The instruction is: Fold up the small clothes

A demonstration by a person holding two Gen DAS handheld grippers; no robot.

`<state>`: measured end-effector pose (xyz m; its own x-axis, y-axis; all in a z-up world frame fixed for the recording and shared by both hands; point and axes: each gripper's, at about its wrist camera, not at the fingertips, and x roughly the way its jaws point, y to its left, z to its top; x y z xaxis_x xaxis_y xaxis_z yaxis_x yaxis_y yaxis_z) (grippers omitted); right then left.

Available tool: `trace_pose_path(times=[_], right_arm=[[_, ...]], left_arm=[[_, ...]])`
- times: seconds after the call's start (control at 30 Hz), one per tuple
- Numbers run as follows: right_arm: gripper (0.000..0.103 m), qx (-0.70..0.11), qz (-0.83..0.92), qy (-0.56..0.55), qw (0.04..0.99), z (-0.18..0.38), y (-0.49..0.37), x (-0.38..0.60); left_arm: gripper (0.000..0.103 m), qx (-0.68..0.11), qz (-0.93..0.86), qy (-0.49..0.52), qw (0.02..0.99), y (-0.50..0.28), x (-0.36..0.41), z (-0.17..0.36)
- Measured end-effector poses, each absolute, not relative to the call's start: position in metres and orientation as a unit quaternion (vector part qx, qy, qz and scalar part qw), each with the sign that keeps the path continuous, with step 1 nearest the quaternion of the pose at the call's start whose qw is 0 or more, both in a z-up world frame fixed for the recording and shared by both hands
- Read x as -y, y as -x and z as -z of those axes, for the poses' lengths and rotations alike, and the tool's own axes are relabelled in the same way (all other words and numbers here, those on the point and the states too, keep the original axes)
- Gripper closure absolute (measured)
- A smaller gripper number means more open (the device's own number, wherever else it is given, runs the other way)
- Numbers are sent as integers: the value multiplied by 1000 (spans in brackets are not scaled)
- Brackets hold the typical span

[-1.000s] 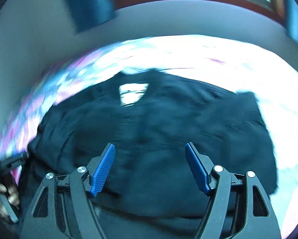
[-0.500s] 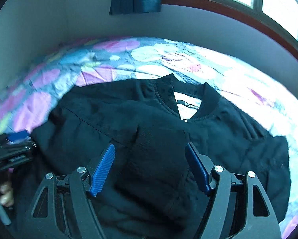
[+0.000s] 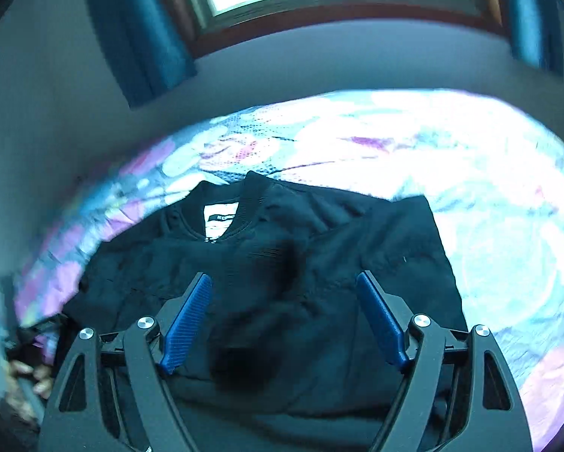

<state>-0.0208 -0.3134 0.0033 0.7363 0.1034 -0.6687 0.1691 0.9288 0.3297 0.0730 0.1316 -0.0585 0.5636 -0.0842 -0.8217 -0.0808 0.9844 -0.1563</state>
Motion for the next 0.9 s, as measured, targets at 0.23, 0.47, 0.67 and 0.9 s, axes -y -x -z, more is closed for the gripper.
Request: trace_pose_path(times=[0.23,0.47,0.67,0.9], right_arm=[[25,-409,-40,-341,845,56,14,356],[68,-423,-52,-292,856,52,0,327],[91,-413,-69,-261,870,43,-1,313],[95,-437,-38,-282,853,67,6,337]], left_arm=[[24,-468,0,96,878,-73,-133,58],[22,-460,-7,115,881,-69,-139,57],[23,-457,-6,146,877,-65,-152,57],[23,-457,0,160,875,-46,-158,48]])
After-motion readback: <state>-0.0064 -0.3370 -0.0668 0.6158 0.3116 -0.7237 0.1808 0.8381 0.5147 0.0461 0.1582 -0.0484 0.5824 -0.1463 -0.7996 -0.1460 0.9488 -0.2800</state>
